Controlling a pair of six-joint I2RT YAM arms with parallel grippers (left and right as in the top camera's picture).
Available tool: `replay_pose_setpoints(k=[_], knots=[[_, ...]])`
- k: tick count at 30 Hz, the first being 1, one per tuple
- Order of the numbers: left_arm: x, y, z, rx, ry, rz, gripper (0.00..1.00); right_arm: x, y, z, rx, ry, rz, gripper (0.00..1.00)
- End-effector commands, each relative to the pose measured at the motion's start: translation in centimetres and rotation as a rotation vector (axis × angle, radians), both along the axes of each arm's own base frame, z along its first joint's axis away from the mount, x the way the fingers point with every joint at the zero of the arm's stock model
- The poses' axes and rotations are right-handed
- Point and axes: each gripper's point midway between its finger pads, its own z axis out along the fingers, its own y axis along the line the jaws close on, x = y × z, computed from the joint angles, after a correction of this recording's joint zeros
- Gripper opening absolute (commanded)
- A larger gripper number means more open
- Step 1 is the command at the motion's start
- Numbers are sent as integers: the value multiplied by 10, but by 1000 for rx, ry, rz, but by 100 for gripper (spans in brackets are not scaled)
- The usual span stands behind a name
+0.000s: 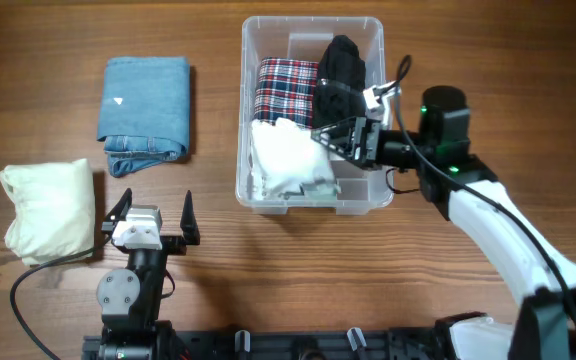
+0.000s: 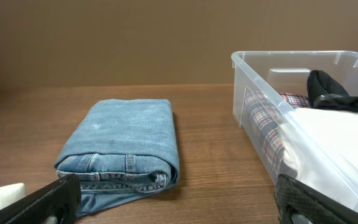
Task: Pack container
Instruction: 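Lower the white item into the container and press it down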
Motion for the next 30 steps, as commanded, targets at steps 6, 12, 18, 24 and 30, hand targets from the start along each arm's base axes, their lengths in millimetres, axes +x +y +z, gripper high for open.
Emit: replay_pose_setpoints(k=[6, 12, 18, 24, 30], knots=[[0, 2, -3, 11, 8, 9, 100, 26, -35, 0, -252, -125, -245, 100], [0, 2, -3, 11, 8, 9, 100, 45, -51, -2, -455, -255, -342, 100], [0, 2, -3, 11, 8, 9, 100, 52, -28, -8, -572, -329, -408, 98], [0, 2, -3, 11, 8, 9, 100, 56, -2, -45, -722, -361, -416, 92], [0, 2, -3, 11, 8, 9, 100, 56, 29, -88, -779, -368, -339, 80]])
